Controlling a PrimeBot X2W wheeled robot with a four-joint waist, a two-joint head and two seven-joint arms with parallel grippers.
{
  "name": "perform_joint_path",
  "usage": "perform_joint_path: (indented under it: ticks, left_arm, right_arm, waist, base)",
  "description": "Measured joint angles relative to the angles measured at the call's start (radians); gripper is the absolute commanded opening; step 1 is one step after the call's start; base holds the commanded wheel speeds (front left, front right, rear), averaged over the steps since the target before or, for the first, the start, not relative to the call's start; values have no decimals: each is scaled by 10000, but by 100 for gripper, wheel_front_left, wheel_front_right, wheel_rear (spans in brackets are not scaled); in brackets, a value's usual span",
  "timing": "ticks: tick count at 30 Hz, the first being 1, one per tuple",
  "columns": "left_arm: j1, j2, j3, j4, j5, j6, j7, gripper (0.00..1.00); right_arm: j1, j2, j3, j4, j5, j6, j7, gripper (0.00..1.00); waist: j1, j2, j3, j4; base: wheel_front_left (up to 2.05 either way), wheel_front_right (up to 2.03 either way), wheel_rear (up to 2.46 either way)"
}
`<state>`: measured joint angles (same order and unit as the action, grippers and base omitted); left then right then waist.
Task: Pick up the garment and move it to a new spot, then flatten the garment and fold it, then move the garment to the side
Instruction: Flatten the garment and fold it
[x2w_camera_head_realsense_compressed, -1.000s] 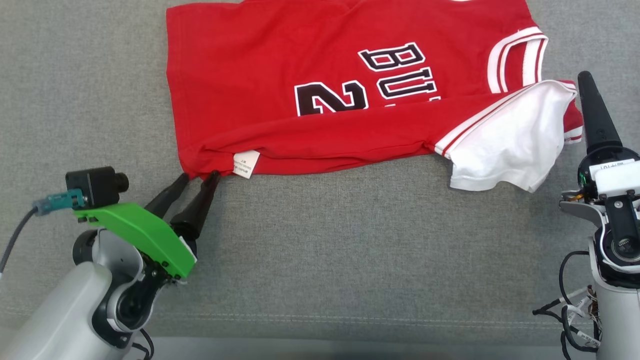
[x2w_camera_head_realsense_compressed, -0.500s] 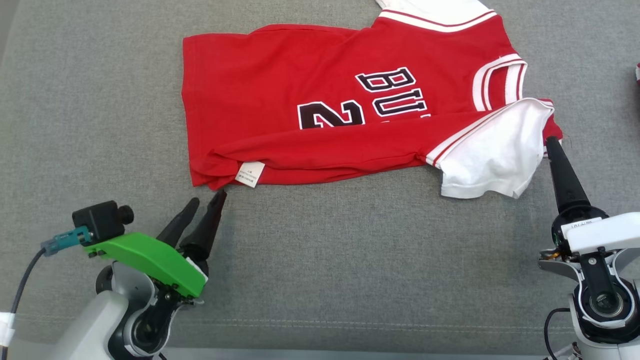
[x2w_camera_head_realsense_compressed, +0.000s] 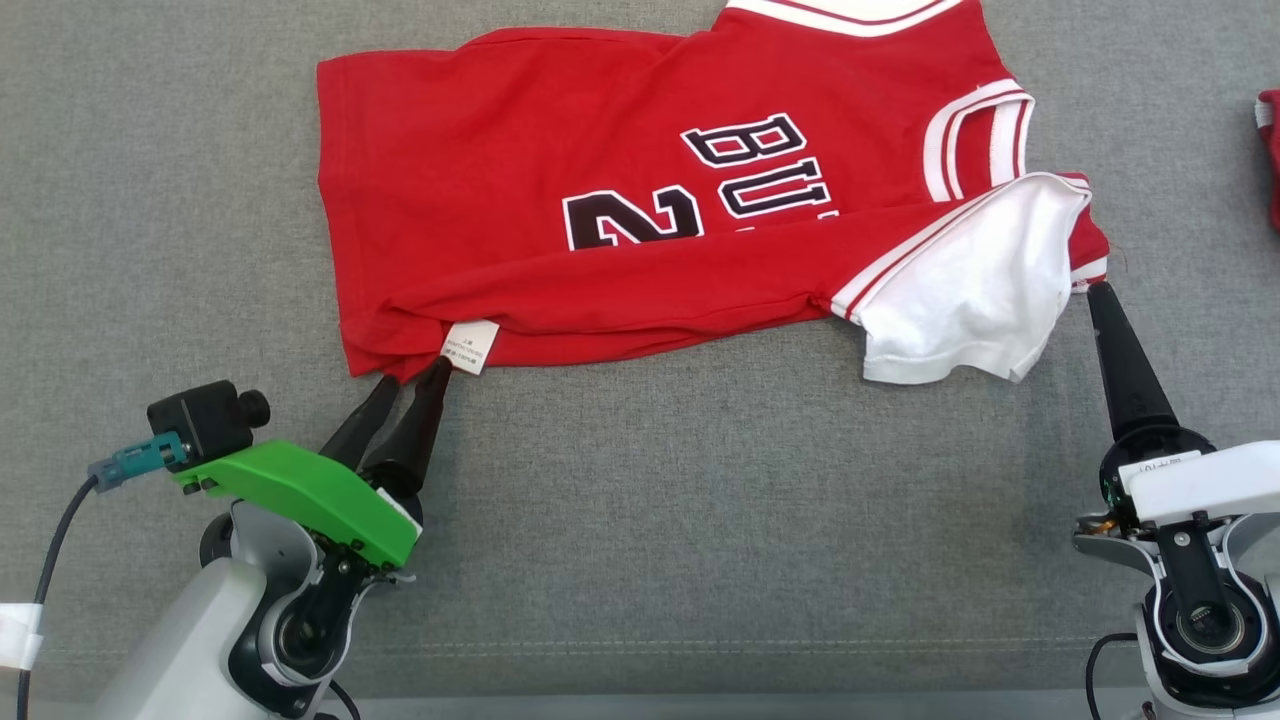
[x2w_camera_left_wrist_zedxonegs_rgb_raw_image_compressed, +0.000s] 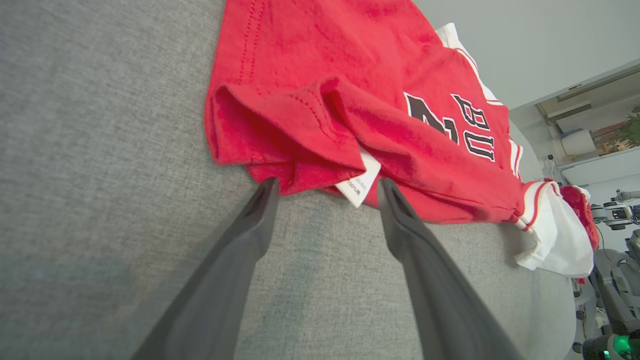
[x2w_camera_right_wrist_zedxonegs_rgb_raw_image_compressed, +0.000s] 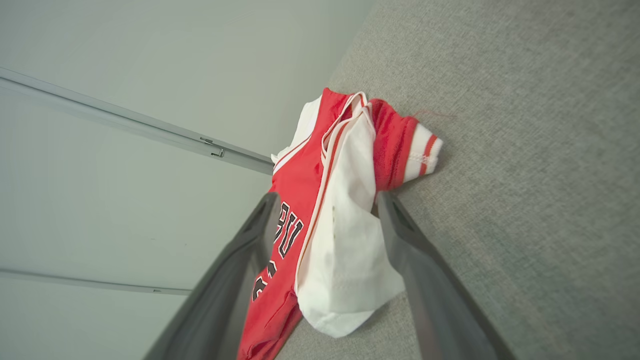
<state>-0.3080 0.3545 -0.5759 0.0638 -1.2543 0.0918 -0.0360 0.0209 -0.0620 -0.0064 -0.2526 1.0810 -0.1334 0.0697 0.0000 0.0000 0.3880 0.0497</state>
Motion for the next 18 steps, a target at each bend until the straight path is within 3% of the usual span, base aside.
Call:
perform_joint_path:
  ticks: [18]
  left_arm:
    - [-676, 33, -454, 499, 631, -4, -2, 100]
  right_arm:
    - [334, 117, 69, -31, -21, 0, -90, 100]
  waist:
    - [0, 0, -88, -50]
  base:
    - [0, 0, 0]
